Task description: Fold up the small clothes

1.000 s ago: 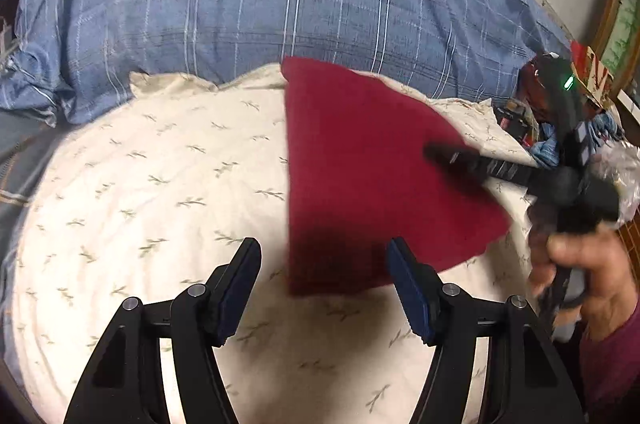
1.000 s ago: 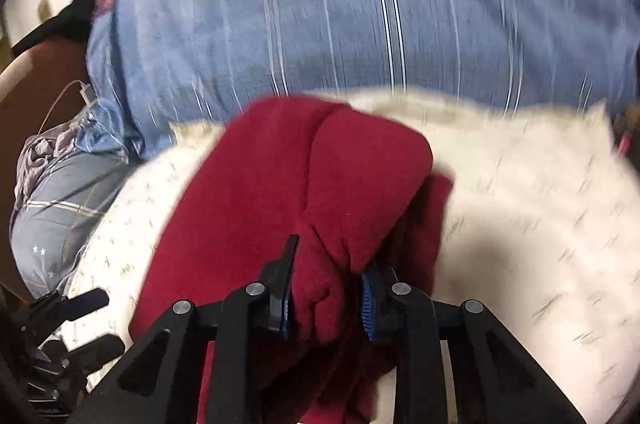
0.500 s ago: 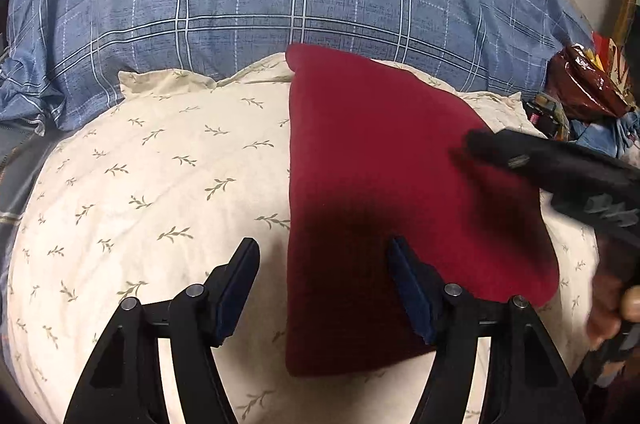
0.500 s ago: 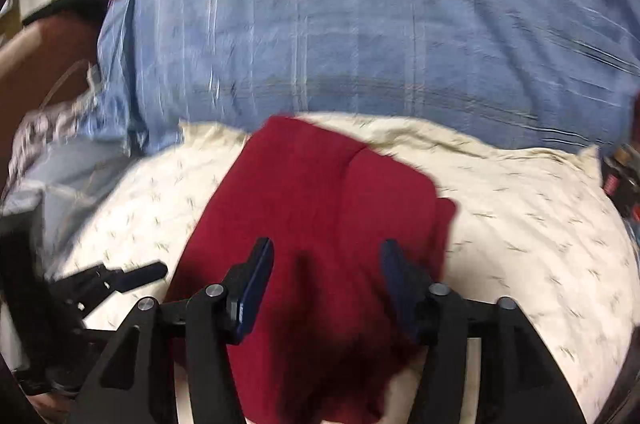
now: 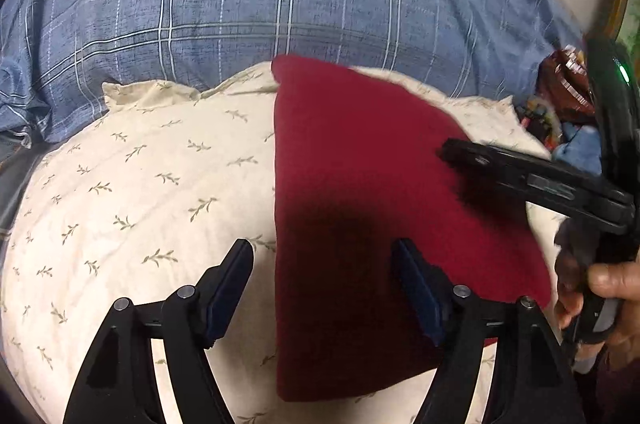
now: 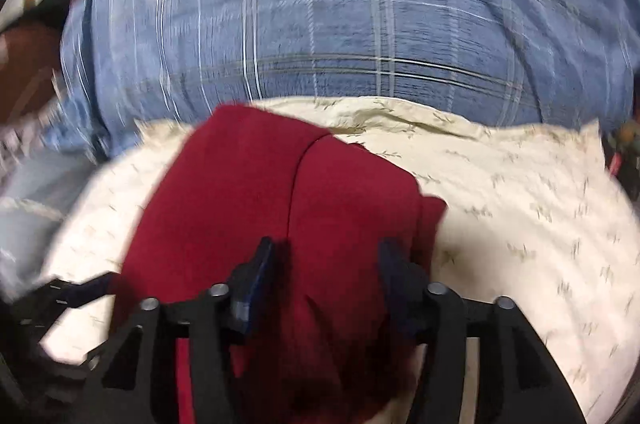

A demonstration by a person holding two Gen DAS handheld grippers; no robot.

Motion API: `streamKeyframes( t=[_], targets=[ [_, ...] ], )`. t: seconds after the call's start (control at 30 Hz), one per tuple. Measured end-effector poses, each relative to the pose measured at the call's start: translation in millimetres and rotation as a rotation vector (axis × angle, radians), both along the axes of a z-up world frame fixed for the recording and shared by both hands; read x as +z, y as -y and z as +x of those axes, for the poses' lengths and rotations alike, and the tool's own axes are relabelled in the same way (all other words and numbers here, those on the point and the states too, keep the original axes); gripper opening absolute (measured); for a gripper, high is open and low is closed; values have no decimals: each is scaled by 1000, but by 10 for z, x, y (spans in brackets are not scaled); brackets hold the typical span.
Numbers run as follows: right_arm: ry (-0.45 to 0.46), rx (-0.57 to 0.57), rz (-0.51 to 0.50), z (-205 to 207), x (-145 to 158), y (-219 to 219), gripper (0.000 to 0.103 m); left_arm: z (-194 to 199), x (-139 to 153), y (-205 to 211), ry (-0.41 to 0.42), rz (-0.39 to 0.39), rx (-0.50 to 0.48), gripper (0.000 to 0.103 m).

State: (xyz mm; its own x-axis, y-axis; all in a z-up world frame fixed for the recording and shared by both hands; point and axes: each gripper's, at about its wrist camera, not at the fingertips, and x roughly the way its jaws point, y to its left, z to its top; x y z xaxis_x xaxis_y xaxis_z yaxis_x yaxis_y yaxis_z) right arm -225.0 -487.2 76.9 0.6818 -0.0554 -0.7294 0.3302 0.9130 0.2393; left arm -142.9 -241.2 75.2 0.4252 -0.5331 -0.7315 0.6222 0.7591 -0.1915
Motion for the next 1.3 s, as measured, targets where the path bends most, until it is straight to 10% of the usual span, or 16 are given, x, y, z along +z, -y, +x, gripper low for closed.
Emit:
streamKeyframes(
  t=[0.07, 0.43, 0.6, 0.7, 1.03, 1.3],
  targets=[
    [29, -38, 17, -114, 8, 99, 100, 86, 7, -63, -24, -48, -3, 79],
    [46, 63, 259, 124, -519, 325, 98, 660, -384, 137, -229, -176, -82, 92],
    [59, 109, 213, 110, -308, 158, 51, 784, -467, 232, -277, -200, -130, 77],
    [68, 138, 187, 37, -134, 8, 41, 710, -349, 157, -259, -182, -131, 65],
    [58, 228, 336, -357, 113, -723, 42, 17, 132, -832, -224, -125, -60, 63],
    [-44, 153, 136, -624, 5, -1086, 61, -119, -202, -1176, -238, -87, 32, 69]
  ],
)
